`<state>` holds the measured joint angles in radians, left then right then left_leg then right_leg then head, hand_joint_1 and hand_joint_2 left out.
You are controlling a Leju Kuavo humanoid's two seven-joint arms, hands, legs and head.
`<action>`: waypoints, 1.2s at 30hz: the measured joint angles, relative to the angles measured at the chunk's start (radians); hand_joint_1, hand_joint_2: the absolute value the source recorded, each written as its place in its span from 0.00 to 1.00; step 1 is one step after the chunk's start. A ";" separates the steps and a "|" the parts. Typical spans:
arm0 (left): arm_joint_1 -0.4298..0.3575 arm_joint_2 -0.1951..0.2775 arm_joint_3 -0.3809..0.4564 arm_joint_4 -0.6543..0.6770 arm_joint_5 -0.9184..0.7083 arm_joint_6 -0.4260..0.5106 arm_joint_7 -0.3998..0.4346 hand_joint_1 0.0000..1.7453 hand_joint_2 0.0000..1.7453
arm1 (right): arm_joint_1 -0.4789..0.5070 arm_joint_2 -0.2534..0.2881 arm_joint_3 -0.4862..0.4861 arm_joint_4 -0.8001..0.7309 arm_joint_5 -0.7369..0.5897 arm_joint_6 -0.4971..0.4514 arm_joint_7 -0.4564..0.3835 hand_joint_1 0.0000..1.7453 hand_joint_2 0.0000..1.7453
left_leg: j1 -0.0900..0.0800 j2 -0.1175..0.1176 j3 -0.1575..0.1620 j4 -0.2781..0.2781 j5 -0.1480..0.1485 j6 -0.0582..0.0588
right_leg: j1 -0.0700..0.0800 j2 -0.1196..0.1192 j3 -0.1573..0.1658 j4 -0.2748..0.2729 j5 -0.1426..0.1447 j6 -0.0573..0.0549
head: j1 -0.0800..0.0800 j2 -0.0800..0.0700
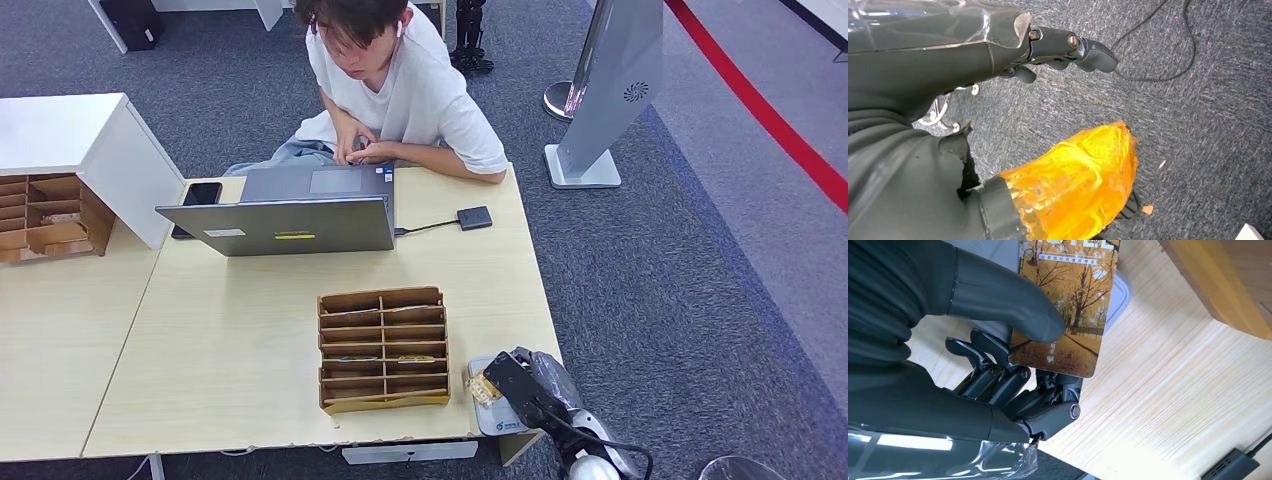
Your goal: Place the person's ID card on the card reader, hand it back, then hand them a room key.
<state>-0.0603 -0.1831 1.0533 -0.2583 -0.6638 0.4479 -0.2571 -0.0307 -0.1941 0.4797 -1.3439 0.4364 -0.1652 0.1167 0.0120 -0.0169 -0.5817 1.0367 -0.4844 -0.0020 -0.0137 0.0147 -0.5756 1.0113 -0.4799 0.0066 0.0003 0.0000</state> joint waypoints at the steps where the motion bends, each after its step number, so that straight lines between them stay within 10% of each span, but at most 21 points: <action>1: 0.000 0.000 0.000 0.000 0.000 0.000 0.000 0.00 0.00 | 0.000 0.000 -0.001 0.000 0.000 0.000 0.000 1.00 1.00 | 0.000 0.000 0.000 0.000 0.000 0.000 | 0.000 0.000 0.000 0.000 0.000 0.000 | 0.000 0.000; 36: -0.001 -0.001 0.000 0.000 0.000 0.000 0.001 0.00 0.00 | -0.004 0.002 -0.009 0.001 0.003 0.001 -0.003 1.00 1.00 | 0.000 0.000 0.000 0.000 0.000 0.000 | 0.000 0.000 0.000 0.000 0.000 0.000 | 0.000 0.000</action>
<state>-0.0609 -0.1843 1.0533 -0.2583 -0.6634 0.4479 -0.2564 -0.0348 -0.1919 0.4711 -1.3428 0.4394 -0.1640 0.1140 0.0120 -0.0169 -0.5818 1.0367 -0.4844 -0.0020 -0.0137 0.0147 -0.5756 1.0113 -0.4799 0.0066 0.0003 0.0000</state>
